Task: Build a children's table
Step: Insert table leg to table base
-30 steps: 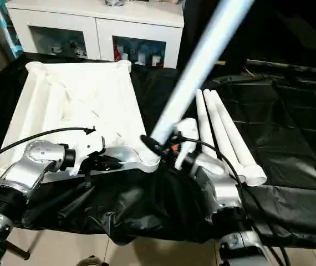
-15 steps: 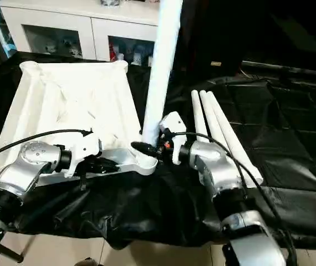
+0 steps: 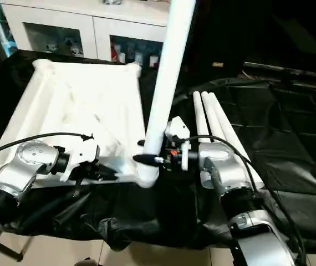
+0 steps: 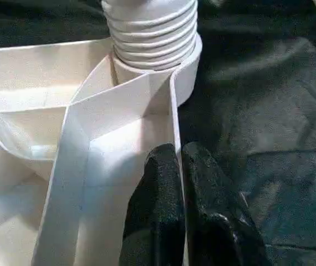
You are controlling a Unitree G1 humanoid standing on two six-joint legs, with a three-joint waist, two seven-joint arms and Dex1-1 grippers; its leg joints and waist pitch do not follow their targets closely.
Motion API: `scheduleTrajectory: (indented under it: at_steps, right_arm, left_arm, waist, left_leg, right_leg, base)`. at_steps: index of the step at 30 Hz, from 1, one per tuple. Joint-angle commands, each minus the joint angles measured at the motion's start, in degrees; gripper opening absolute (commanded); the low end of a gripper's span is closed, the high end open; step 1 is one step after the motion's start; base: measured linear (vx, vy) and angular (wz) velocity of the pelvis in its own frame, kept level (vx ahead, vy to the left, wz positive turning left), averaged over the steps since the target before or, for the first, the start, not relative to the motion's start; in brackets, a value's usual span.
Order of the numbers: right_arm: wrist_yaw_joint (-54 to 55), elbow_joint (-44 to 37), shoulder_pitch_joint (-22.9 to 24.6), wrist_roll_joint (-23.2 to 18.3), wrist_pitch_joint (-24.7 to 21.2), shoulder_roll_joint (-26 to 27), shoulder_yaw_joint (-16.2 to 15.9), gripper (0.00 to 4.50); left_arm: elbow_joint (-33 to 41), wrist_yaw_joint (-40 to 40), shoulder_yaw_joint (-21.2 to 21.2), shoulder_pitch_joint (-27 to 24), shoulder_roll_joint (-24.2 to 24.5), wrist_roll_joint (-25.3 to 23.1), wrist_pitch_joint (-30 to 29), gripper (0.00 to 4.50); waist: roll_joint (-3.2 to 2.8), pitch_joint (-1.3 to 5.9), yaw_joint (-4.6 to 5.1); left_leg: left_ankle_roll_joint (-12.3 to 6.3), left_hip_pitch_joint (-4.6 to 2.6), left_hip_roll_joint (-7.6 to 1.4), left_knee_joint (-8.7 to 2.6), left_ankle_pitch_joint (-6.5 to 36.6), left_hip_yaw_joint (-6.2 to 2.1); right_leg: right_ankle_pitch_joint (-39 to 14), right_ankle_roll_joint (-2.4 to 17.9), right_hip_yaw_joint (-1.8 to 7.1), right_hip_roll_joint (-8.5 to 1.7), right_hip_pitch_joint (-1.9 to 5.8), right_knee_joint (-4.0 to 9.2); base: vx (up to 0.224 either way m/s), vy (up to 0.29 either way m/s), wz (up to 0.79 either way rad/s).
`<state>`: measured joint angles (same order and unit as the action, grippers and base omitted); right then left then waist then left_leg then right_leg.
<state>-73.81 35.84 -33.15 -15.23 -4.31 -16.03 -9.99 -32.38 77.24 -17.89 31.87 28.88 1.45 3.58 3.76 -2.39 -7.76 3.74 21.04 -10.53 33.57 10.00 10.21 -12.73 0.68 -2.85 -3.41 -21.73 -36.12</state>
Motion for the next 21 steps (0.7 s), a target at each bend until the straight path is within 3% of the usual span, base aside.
scheduleTrajectory:
  at_steps: [1, 14, 17, 21]
  right_arm:
    - [-0.25, 4.5, 3.22, 3.4, -2.92, -1.45, -3.77, 1.88]
    - [0.29, 5.15, 3.05, 4.5, -0.75, -0.48, -3.14, 1.88]
    - [1.52, 4.84, 4.22, 5.95, 1.22, -0.53, -4.06, 1.88]
    - [2.74, 5.59, 5.06, 6.53, 2.69, -0.12, -4.23, 1.88]
  left_arm:
    - [3.4, 2.82, 0.12, 2.43, -0.56, 2.68, 1.06, 0.0]
    - [1.17, 0.3, 2.53, 5.07, -0.52, 2.26, -0.9, 0.0]
    - [0.69, -0.72, 2.71, 5.11, -0.64, 1.76, -0.77, 0.0]
    - [0.42, -1.32, 2.66, 4.97, -0.78, 1.5, -0.82, 0.0]
  waist:
    - [-1.52, 2.75, 0.31]
    - [-1.49, 2.16, 0.13]
    - [-1.61, 2.16, 0.13]
    - [-1.85, 1.98, 0.21]
  left_leg:
    - [0.73, -1.38, -3.61, -4.65, 15.75, -0.99]
    - [1.32, -1.5, -3.67, -5.09, 18.46, -1.19]
    - [1.29, -1.47, -3.69, -5.12, 18.39, -1.2]
    - [1.71, -1.59, -3.65, -5.29, 20.69, -1.32]
  right_leg:
    - [-6.01, 13.85, 2.77, -5.21, 1.58, 4.14]
    - [-11.69, 12.51, 3.01, -5.42, 1.18, 4.83]
    - [-11.29, 12.48, 3.0, -5.44, 1.11, 4.84]
    - [-14.46, 11.96, 3.08, -5.53, 0.96, 5.25]
  base:
    - [0.0, 0.0, 0.0]
    - [0.0, 0.0, 0.0]
    - [0.0, 0.0, 0.0]
    - [0.0, 0.0, 0.0]
